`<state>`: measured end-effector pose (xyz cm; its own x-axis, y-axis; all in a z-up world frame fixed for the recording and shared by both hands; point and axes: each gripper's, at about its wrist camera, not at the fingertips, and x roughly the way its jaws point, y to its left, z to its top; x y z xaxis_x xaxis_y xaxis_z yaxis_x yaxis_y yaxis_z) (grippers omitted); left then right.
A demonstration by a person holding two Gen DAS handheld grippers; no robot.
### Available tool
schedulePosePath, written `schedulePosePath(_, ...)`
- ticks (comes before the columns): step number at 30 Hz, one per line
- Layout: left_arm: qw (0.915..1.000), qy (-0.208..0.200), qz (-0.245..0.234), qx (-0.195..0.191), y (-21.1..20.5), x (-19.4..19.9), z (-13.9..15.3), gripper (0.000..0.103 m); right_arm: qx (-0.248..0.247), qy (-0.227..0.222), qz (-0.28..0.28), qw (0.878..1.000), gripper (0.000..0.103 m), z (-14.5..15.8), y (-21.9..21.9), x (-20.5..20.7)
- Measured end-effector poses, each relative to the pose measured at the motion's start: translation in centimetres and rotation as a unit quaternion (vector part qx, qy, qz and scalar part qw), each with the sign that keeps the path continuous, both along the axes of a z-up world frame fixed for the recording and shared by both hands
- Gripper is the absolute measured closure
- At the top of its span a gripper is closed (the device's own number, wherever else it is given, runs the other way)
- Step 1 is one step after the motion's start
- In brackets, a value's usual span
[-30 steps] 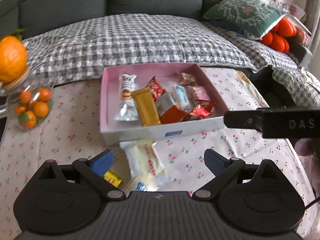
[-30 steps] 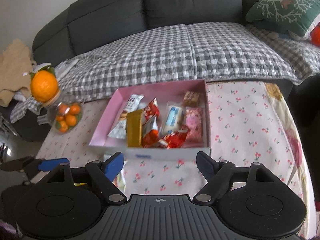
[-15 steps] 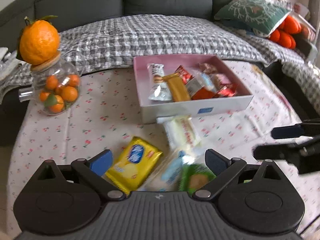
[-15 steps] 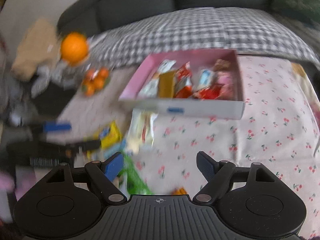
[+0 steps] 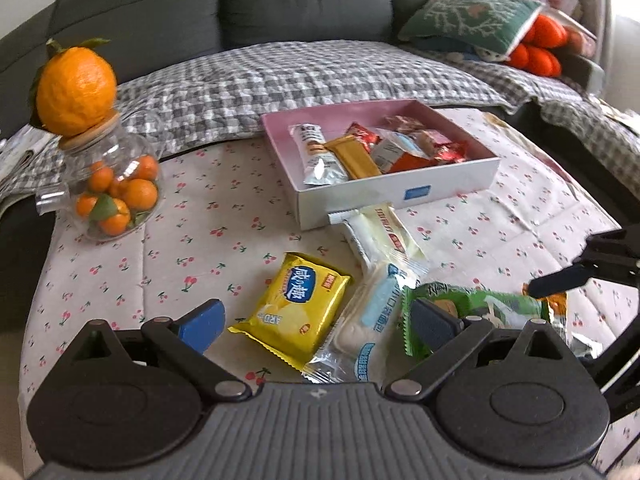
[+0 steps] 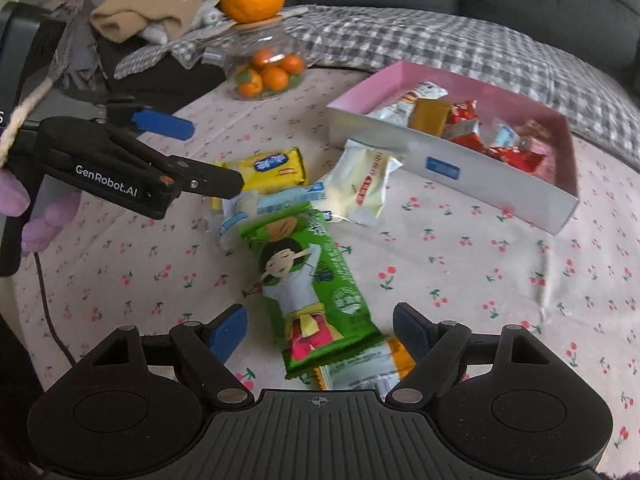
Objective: Organize snacks
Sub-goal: 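Withdraw both tools from the box toward the remaining snacks, then grasp the white milk bar with the left tool while the right tool grasps the green cartoon pack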
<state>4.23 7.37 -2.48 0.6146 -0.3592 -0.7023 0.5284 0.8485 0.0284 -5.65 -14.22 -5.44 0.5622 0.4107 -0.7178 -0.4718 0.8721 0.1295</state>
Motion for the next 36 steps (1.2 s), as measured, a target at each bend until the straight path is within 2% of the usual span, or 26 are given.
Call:
schedulePosePath(8,0.9991,-0.001,-0.042,0.006,-0.3,-0.2,-0.9,0.006,-0.018,-0.032,-0.005,0.999,0.022,-0.7,1.1,0.7)
schedulePosePath(11,0.9984,-0.001,-0.055,0.012,-0.6,-0.4,-1.2,0.008,-0.023,-0.036,0.000,0.999,0.038,-0.8,1.2,0.9)
schedulePosePath(12,0.9982,0.000,-0.058,0.014,-0.7,-0.4,-1.3,0.009,-0.021,-0.034,0.004,0.999,0.049,-0.8,1.2,0.9)
schedulePosePath(15,0.9976,0.002,-0.066,0.022,-1.0,-0.4,-1.6,0.012,-0.019,-0.034,0.005,0.999,0.055,-0.8,1.0,0.9)
schedulePosePath(20,0.9960,0.004,-0.084,0.028,-1.7,-0.5,-1.8,0.018,-0.013,-0.036,-0.014,0.999,0.056,-0.6,-0.2,0.9)
schedulePosePath(27,0.9926,0.025,-0.110,0.044,-3.3,-0.2,-2.5,0.040,-0.005,-0.031,-0.051,0.998,0.056,-0.7,-2.7,1.1)
schedulePosePath(31,0.9917,0.029,-0.107,0.065,-3.9,0.1,-3.0,0.042,-0.002,-0.028,-0.054,0.998,0.055,-0.8,-3.3,0.9)
schedulePosePath(33,0.9917,0.034,-0.101,0.072,-4.1,0.4,-3.3,0.048,-0.003,-0.029,-0.053,0.998,0.055,-0.8,-3.4,0.8)
schedulePosePath(36,0.9922,0.037,-0.092,0.075,-4.2,0.8,-3.4,0.051,-0.003,-0.028,-0.054,0.998,0.055,-0.8,-3.5,0.7)
